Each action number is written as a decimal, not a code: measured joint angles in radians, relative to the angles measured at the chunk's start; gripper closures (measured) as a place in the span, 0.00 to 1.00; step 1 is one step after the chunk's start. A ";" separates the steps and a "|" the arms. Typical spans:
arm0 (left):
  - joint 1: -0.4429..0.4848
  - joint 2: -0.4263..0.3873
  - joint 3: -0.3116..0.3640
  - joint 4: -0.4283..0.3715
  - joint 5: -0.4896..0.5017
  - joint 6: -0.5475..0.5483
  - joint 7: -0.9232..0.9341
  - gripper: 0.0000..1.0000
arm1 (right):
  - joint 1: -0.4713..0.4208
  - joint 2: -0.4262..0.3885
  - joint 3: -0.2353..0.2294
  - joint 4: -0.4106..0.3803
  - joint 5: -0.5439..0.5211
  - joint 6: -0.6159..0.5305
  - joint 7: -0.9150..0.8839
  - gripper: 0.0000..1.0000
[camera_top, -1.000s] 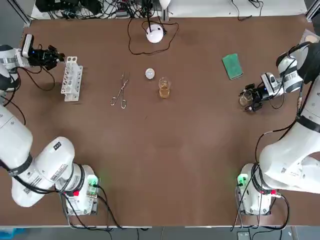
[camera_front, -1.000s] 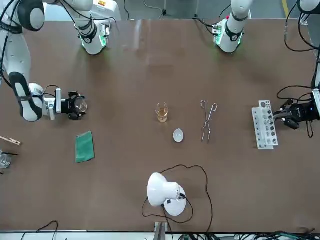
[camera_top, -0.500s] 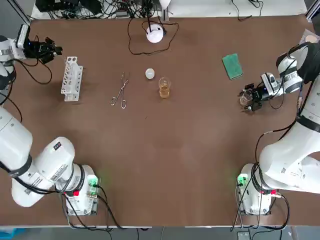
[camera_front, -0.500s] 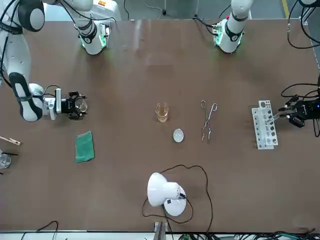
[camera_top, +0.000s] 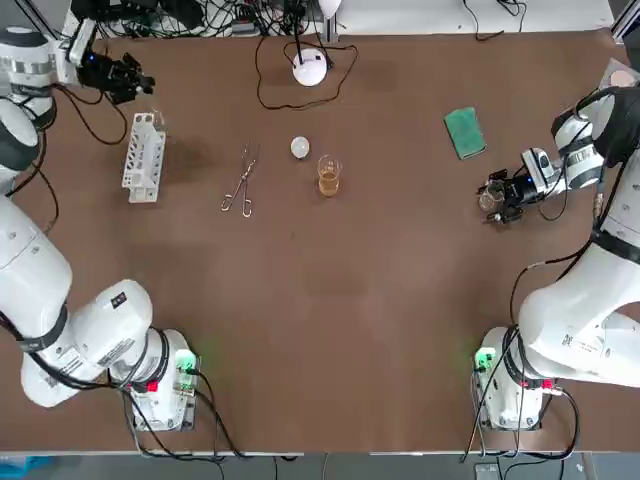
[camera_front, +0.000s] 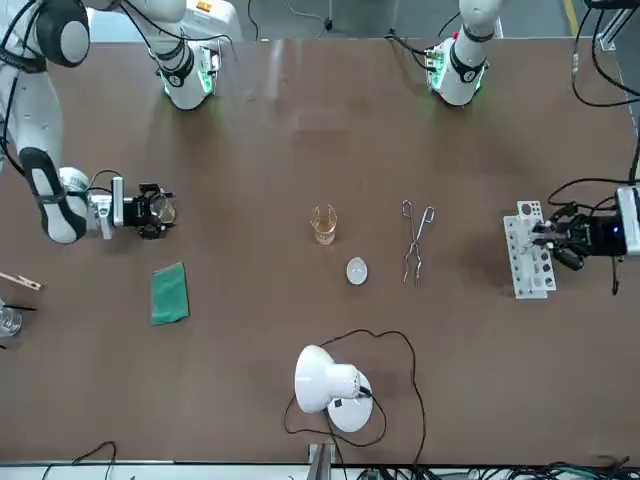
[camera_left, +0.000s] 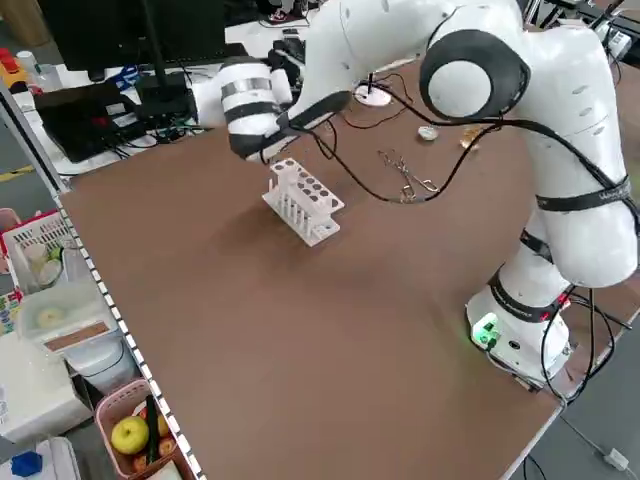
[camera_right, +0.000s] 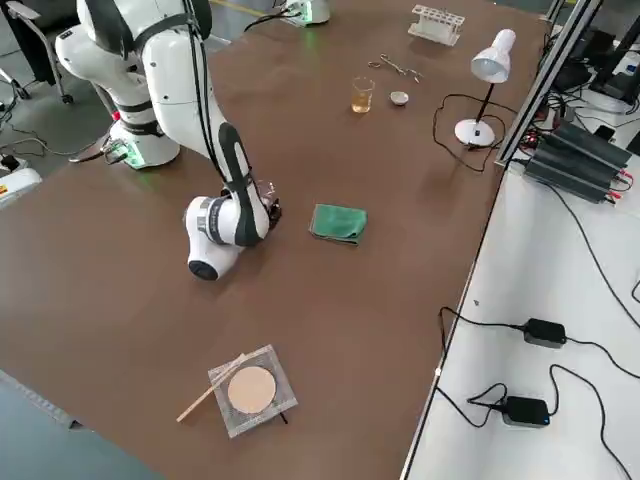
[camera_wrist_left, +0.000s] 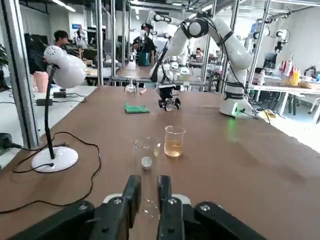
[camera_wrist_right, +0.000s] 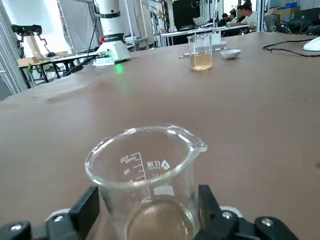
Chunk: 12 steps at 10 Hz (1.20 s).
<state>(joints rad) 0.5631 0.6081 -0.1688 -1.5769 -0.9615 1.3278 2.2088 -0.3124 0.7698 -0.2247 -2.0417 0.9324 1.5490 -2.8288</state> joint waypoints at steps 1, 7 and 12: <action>-0.055 -0.013 0.000 0.002 0.000 0.043 -0.033 0.79 | -0.001 0.001 0.000 0.002 0.002 -0.004 0.000 0.16; -0.351 -0.080 0.001 -0.055 0.051 0.334 -0.155 0.79 | -0.003 0.003 0.001 0.006 0.011 -0.030 0.000 0.23; -0.593 -0.192 0.002 -0.207 0.131 0.621 -0.328 0.79 | -0.005 0.006 0.002 0.009 0.023 -0.036 0.000 0.35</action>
<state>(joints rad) -0.0302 0.4160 -0.1670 -1.7843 -0.8307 1.9491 1.8807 -0.3178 0.7759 -0.2228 -2.0325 0.9555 1.5134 -2.8290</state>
